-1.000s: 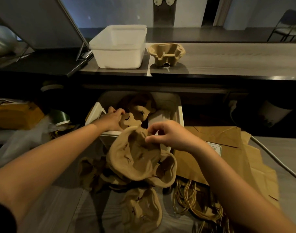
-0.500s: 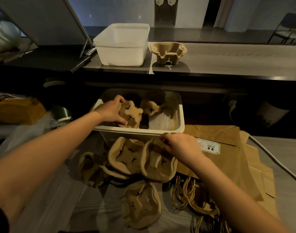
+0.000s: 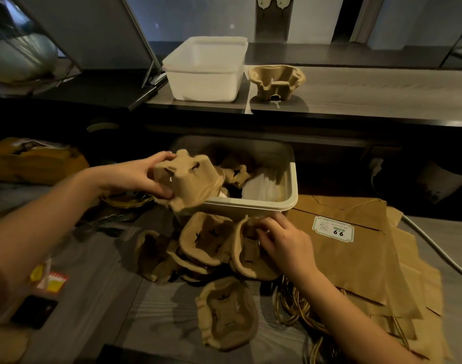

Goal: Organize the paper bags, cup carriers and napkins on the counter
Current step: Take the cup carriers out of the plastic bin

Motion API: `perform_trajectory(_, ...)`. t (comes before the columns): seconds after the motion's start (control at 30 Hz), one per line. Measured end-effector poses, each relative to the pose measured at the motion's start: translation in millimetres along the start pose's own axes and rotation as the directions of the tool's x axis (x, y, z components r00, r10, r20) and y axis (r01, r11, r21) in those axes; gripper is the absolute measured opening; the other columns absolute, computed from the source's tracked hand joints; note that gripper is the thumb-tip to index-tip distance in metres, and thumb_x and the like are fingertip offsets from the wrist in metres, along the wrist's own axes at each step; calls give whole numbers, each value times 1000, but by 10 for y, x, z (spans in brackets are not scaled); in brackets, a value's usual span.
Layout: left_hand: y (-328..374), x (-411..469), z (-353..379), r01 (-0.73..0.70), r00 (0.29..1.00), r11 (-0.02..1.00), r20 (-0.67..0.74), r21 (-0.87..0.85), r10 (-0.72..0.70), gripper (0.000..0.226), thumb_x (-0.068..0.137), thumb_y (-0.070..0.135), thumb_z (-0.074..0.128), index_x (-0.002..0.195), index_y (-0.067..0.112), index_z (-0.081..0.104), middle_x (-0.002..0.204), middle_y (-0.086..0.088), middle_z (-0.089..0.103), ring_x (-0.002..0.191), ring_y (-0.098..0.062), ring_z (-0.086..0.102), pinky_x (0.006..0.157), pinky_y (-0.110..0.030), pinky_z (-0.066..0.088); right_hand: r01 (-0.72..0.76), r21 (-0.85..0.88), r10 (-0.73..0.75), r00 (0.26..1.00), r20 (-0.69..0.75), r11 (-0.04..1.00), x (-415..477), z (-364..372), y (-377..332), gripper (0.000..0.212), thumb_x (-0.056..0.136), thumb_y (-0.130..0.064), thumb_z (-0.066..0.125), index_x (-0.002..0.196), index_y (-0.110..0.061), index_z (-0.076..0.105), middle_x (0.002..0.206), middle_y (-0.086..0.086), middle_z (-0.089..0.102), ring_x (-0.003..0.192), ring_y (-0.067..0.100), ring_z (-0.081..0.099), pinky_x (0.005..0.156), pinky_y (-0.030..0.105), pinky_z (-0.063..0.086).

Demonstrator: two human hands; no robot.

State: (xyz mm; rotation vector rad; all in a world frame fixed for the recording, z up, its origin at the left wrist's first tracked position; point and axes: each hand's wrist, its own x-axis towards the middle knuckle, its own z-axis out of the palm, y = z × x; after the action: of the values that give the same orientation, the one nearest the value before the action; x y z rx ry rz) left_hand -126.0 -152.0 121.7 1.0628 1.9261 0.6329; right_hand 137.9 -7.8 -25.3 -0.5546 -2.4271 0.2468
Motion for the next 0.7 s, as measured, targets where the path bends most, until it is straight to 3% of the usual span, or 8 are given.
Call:
perform_trajectory(0.13,-25,-72,80,-25,995,999,93,28,22,121,13,68,81,121,45,30,114,22,48,94,10,54,69,-7,46,-7,45,7,1000,12,999,44,-11,-50,21,86,-35,50,93,-21,65,86,-6,61,65,10,59,43,14,36)
perform_trajectory(0.23,-81,-56,151,-27,991,999,131,38,22,105,20,67,82,113,48,35,116,20,50,94,13,56,78,-9,48,14,95,-14,1000,5,995,88,-46,-93,27,87,-37,45,94,-20,65,86,-6,61,67,8,58,43,17,44)
perform_trajectory(0.4,-277,-88,233,-20,983,997,185,77,5,108,29,67,81,121,47,30,121,19,50,106,7,52,80,-10,46,25,128,-25,1000,-1,991,84,-63,-149,19,86,-31,54,92,-19,67,86,-7,63,69,8,60,47,15,44)
perform_trajectory(0.57,-626,-232,288,22,968,999,248,23,-27,102,39,47,89,124,40,34,126,8,53,112,-3,55,86,-19,49,-12,180,10,1000,9,984,21,-110,-177,19,85,-31,54,94,-20,67,88,-8,63,73,7,60,50,19,49)
perform_trajectory(0.7,-842,-376,304,65,968,998,242,22,-68,108,33,55,87,125,40,33,124,4,54,112,-6,55,89,-23,50,-25,202,28,1000,-12,979,27,-157,-222,16,86,-28,56,93,-18,67,88,-7,63,72,8,59,50,20,49)
